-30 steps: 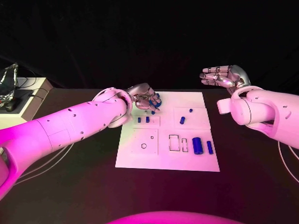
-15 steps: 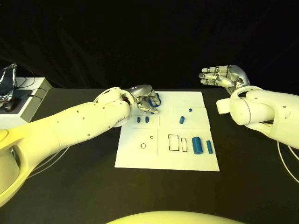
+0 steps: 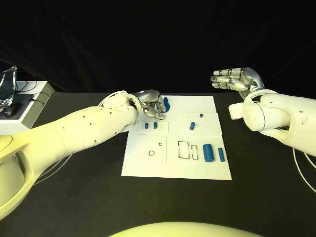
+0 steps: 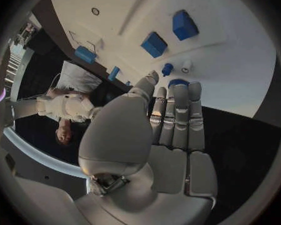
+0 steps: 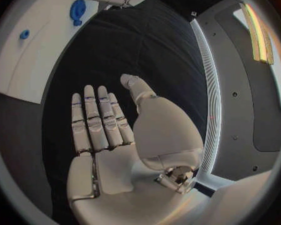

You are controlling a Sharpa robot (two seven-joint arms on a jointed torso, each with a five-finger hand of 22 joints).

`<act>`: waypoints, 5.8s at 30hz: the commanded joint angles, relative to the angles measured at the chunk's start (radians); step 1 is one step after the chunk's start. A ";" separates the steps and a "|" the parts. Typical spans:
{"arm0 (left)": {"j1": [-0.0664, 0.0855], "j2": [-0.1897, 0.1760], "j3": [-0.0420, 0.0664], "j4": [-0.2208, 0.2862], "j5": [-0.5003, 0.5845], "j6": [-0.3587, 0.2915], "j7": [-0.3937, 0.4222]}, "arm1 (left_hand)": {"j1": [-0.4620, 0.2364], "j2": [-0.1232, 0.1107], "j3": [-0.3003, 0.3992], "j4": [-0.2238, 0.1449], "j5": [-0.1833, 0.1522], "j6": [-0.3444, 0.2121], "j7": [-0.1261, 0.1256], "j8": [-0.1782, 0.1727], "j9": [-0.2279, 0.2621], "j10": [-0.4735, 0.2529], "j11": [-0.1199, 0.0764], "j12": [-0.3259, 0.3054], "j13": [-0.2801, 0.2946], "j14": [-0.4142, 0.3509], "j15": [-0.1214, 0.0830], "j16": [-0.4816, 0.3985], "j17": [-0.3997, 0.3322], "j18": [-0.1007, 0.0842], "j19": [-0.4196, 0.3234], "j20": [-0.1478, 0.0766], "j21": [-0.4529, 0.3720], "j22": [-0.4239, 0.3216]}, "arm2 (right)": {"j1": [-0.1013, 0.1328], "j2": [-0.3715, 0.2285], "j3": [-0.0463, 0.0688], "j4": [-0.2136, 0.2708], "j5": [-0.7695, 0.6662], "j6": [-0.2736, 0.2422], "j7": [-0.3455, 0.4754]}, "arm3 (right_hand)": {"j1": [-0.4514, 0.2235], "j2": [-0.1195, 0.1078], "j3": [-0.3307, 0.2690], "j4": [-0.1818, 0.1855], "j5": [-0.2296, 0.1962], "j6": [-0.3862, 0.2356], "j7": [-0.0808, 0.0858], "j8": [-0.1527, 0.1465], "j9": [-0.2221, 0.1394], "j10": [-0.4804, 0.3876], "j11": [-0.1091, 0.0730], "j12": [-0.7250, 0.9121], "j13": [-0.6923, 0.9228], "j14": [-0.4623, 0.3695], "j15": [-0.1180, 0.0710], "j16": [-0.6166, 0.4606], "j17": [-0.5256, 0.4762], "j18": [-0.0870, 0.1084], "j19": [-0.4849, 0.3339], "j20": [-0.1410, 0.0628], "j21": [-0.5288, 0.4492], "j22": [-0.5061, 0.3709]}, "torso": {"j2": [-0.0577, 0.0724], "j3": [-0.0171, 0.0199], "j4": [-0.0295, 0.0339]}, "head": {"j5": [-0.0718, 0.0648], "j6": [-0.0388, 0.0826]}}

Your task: Assemble the parts on the task board

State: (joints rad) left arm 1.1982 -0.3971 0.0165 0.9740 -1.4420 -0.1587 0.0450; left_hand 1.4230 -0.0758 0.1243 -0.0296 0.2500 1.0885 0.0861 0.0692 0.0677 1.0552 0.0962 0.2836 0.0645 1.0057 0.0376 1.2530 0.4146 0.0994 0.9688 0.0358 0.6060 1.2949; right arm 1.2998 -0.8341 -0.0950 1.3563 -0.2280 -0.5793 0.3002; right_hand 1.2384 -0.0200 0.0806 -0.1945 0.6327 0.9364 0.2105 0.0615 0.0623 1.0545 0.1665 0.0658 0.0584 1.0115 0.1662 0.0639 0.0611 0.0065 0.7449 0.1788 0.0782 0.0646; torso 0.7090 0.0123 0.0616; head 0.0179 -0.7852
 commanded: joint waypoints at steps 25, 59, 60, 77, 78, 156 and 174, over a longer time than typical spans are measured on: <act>0.000 0.015 -0.003 -0.035 0.034 0.076 0.019 | -0.006 -0.006 0.064 -0.015 0.004 0.005 0.020 -0.007 -0.003 0.064 -0.011 -0.058 0.001 0.007 -0.011 0.054 -0.019 0.026 0.009 0.001 0.029 0.032 | 0.003 0.003 0.002 0.005 0.000 0.018 0.011 | -0.009 -0.002 -0.001 0.009 0.006 -0.013 0.002 -0.003 0.000 -0.001 0.002 -0.006 -0.001 0.000 0.002 -0.003 -0.001 -0.005 -0.022 0.000 -0.004 -0.001 | 0.002 -0.0001 -0.0017 | -0.003 -0.006; -0.001 0.028 -0.012 -0.055 0.038 0.084 0.010 | 0.012 0.033 0.174 -0.086 0.002 0.043 0.036 -0.007 -0.003 0.153 -0.024 -0.151 0.001 0.053 -0.027 0.039 -0.013 0.038 -0.004 -0.016 0.126 0.032 | 0.006 0.007 0.002 0.005 -0.002 0.018 0.009 | -0.008 -0.002 -0.002 0.010 0.006 -0.012 0.002 -0.003 0.000 0.000 0.002 -0.005 -0.001 0.000 0.002 -0.003 -0.001 -0.006 -0.039 0.001 -0.007 -0.002 | 0.003 0.0006 -0.0020 | -0.006 -0.008; -0.001 0.028 -0.012 -0.055 0.039 0.082 0.010 | 0.011 0.032 0.177 -0.086 0.002 0.043 0.036 -0.007 -0.002 0.158 -0.024 -0.157 0.001 0.055 -0.028 0.037 -0.012 0.039 -0.004 -0.015 0.128 0.032 | 0.006 0.007 0.002 0.006 -0.003 0.018 0.009 | -0.009 -0.002 -0.002 0.011 0.006 -0.012 0.002 -0.003 0.000 0.000 0.002 -0.005 -0.001 0.000 0.002 -0.003 -0.001 -0.006 -0.040 0.001 -0.008 -0.002 | 0.003 0.0006 -0.0020 | -0.006 -0.008; -0.001 -0.009 -0.009 0.005 0.156 0.032 0.030 | 0.005 0.035 0.190 -0.085 0.004 0.069 0.037 -0.007 -0.002 0.207 -0.030 -0.213 0.003 0.092 -0.034 0.017 0.005 0.045 0.009 -0.018 0.146 0.026 | 0.006 0.007 0.002 0.005 -0.003 0.017 0.012 | -0.009 -0.002 -0.003 0.013 0.006 -0.012 0.002 -0.003 0.000 0.000 0.002 -0.005 -0.001 0.000 0.002 -0.003 -0.001 -0.006 -0.042 0.001 -0.008 -0.002 | 0.002 -0.0004 -0.0006 | -0.006 -0.004; -0.001 -0.015 -0.007 0.013 0.166 0.028 0.029 | 0.005 0.035 0.190 -0.085 0.004 0.069 0.037 -0.007 -0.002 0.207 -0.030 -0.213 0.003 0.093 -0.035 0.017 0.005 0.045 0.009 -0.018 0.146 0.026 | 0.006 0.006 0.002 0.005 -0.003 0.017 0.012 | -0.009 -0.002 -0.003 0.013 0.006 -0.012 0.002 -0.003 0.000 0.000 0.002 -0.005 -0.001 0.000 0.002 -0.003 -0.001 -0.006 -0.042 0.001 -0.008 -0.002 | 0.001 -0.0007 -0.0002 | -0.006 -0.004; -0.024 -0.088 0.024 0.063 0.094 0.071 -0.031 | 0.012 0.030 0.190 -0.085 0.001 0.067 0.037 -0.007 -0.002 0.206 -0.030 -0.212 0.004 0.098 -0.035 0.006 0.022 0.048 0.013 -0.019 0.150 0.027 | 0.006 0.000 0.002 0.005 -0.015 0.018 0.010 | -0.007 -0.004 -0.003 0.016 0.007 -0.012 0.002 -0.003 0.000 -0.001 0.002 -0.005 -0.001 -0.001 0.002 -0.003 -0.001 -0.007 -0.046 0.002 -0.008 -0.002 | 0.003 0.0006 -0.0025 | 0.002 -0.008; -0.025 -0.081 0.020 0.056 0.069 0.081 -0.033 | 0.025 0.046 0.140 -0.095 -0.001 0.126 0.015 -0.002 0.001 0.233 -0.057 -0.165 0.013 0.111 -0.054 0.015 0.033 0.038 0.024 -0.033 0.150 0.026 | 0.006 -0.001 0.002 0.006 -0.015 0.019 0.008 | -0.007 -0.004 -0.003 0.016 0.007 -0.012 0.002 -0.003 0.000 -0.001 0.002 -0.005 -0.001 -0.001 0.002 -0.003 -0.001 -0.007 -0.046 0.002 -0.008 -0.002 | 0.003 0.0003 -0.0014 | -0.002 -0.012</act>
State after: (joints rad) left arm 1.1792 -0.4836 0.0411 1.0268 -1.3547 -0.1149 0.0099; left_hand 1.4390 -0.0337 0.2687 -0.1245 0.2476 1.2069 0.1004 0.0620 0.0648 1.2854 0.0411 0.1161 0.0742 1.1154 -0.0142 1.2642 0.4467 0.1297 0.9869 0.0034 0.7521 1.3074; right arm 1.3054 -0.8351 -0.0939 1.3606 -0.2344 -0.5755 0.2986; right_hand 1.2345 -0.0240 0.0777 -0.1860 0.6371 0.9299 0.2097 0.0615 0.0623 1.0545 0.1666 0.0658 0.0585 1.0115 0.1663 0.0639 0.0612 0.0066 0.7071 0.1806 0.0741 0.0640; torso 0.7120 0.0128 0.0598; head 0.0170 -0.7957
